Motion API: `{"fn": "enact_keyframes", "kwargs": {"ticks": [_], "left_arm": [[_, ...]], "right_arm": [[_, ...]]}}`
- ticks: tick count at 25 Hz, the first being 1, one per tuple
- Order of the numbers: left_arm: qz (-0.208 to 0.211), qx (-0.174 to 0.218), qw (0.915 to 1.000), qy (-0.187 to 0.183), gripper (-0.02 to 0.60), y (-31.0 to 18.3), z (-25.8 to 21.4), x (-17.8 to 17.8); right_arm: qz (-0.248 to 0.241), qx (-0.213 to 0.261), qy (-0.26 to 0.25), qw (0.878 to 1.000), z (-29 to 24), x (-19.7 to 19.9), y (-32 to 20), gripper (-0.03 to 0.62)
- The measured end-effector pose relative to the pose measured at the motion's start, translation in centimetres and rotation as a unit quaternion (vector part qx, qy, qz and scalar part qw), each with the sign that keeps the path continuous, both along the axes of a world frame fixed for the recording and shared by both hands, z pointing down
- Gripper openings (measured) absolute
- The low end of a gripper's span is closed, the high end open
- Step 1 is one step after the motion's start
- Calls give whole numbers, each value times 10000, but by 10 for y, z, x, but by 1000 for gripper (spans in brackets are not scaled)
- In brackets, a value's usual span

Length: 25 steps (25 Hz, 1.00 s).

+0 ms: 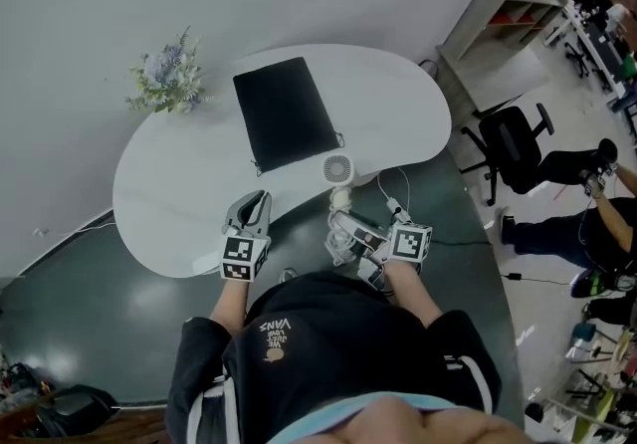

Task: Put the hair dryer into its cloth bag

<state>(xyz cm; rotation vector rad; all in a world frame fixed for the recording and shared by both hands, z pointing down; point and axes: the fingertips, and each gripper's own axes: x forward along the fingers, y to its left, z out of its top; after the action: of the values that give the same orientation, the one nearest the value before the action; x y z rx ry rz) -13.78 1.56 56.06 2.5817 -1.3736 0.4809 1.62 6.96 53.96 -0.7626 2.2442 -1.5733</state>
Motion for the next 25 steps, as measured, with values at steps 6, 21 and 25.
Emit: {"fn": "enact_keyframes", "kwargs": {"ticks": [6, 21, 25], "left_arm": [[-132, -34, 9985, -533, 100, -29, 17, 26], [-40, -136, 9783, -2069, 179, -76, 52, 73], [251, -216, 9685, -2466, 187, -88, 65, 77]], "right_arm": [[-490, -34, 172, 9986, 9, 37, -22, 183], [-1443, -121, 200, 9893, 27, 96, -63, 183], [-1485, -157, 293, 9884, 33, 101, -72, 183]]}}
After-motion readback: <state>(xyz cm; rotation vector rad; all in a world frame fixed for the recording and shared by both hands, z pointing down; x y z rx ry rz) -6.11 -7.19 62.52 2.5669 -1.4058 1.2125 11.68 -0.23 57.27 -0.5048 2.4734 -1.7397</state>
